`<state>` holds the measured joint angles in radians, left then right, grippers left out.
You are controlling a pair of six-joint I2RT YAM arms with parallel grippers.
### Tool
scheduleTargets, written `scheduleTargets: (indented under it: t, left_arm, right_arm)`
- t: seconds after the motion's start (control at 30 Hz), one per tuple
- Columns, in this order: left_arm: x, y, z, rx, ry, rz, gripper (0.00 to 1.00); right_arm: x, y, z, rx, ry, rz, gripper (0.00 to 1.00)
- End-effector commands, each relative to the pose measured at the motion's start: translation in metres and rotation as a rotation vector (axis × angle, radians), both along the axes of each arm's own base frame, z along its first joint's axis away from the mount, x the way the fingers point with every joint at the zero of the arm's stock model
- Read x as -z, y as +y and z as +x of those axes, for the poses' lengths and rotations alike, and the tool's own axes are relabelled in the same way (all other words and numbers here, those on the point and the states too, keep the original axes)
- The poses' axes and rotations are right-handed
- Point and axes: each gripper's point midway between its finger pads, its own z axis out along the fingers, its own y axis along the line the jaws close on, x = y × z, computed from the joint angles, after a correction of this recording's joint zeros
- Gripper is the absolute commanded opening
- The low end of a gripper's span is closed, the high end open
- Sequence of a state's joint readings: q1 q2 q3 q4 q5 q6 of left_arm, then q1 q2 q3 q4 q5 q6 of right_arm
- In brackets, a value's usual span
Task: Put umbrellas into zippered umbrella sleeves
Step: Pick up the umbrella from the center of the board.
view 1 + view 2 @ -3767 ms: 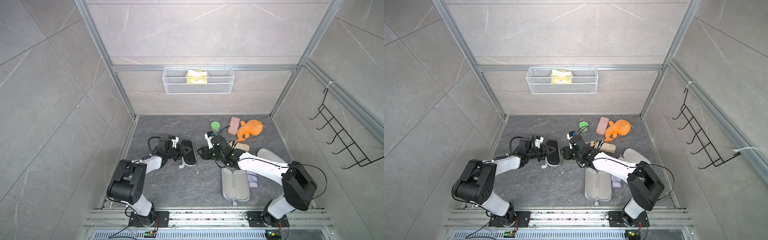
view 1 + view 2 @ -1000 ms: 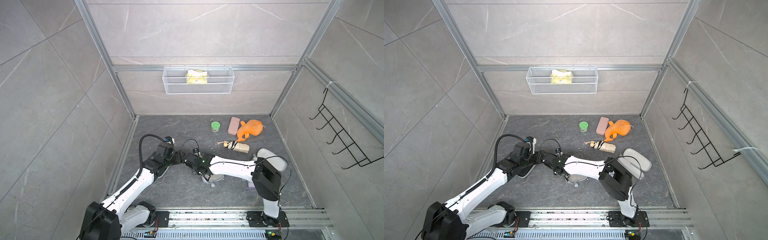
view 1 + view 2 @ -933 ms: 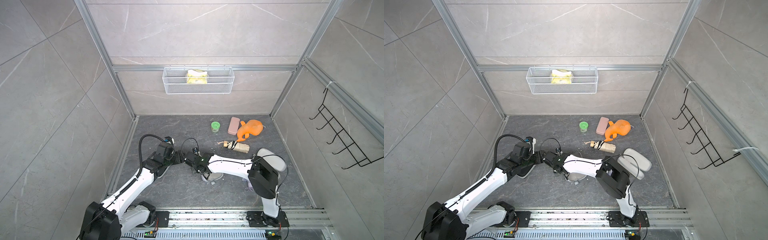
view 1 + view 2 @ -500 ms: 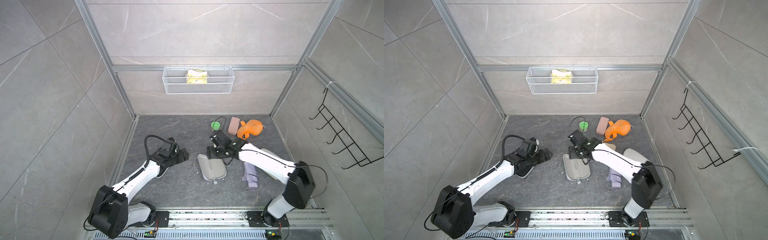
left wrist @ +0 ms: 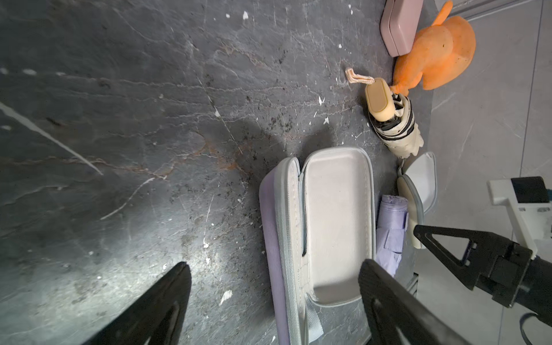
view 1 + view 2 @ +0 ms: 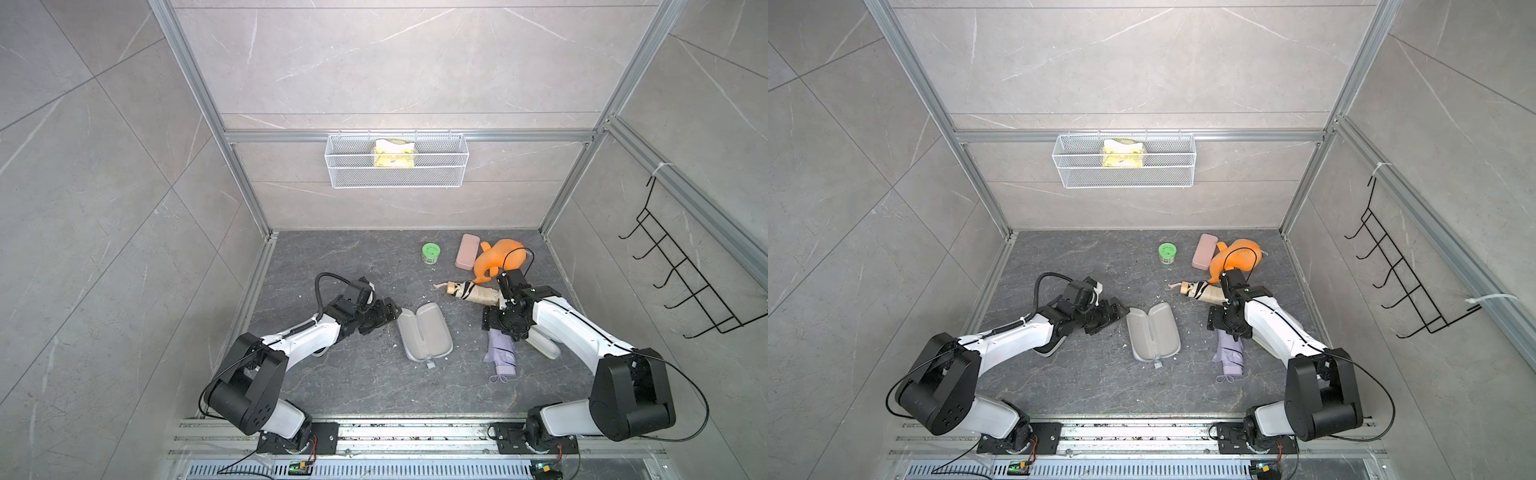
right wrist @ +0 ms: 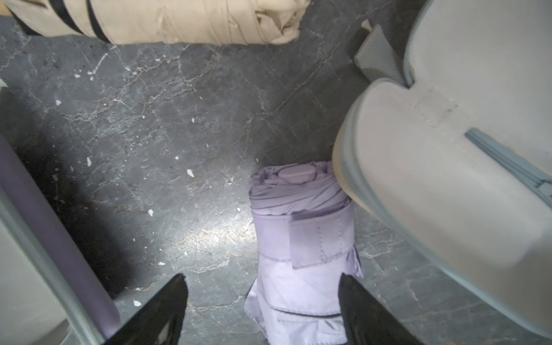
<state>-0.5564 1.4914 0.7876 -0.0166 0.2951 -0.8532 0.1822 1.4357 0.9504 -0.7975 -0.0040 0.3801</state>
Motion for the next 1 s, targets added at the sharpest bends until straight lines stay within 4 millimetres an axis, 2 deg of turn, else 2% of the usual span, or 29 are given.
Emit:
scheduleTargets:
  t: [0.0, 0.17, 0.33, 0.4, 0.5, 0.67, 0.8, 0.97]
  left_arm:
    - [-0.014, -0.009, 0.001, 0.030, -0.028, -0.054, 0.89]
    - [-0.008, -0.007, -0.002, 0.034, -0.025, -0.042, 0.88]
    - [-0.004, -0.011, -0.004, 0.041, -0.010, -0.064, 0.86]
    - [0.001, -0.013, -0.004, 0.047, -0.003, -0.068, 0.84]
    - [0.009, -0.020, -0.002, 0.068, 0.017, -0.087, 0.73]
    - [0.020, -0.028, 0.001, 0.082, 0.043, -0.109, 0.61]
    - [0.030, -0.027, -0.002, 0.066, 0.065, -0.115, 0.54]
    - [0.038, -0.025, -0.007, 0.037, 0.085, -0.131, 0.46]
  right_arm:
    - [0.020, -0.008, -0.010, 0.001, 0.056, -0.024, 0.82]
    - [0.034, -0.015, -0.005, 0.026, 0.072, -0.023, 0.89]
    - [0.052, -0.023, 0.002, 0.061, 0.073, -0.022, 0.89]
    - [0.057, -0.016, 0.006, 0.058, 0.088, 0.024, 0.85]
    - [0.059, -0.010, 0.009, 0.053, 0.087, 0.052, 0.77]
    - [0.061, -0.010, 0.000, 0.046, 0.097, 0.050, 0.60]
    - [0.048, 0.002, -0.006, 0.008, 0.049, 0.007, 0.46]
    - [0.001, 0.031, 0.005, -0.008, -0.085, -0.023, 0.40]
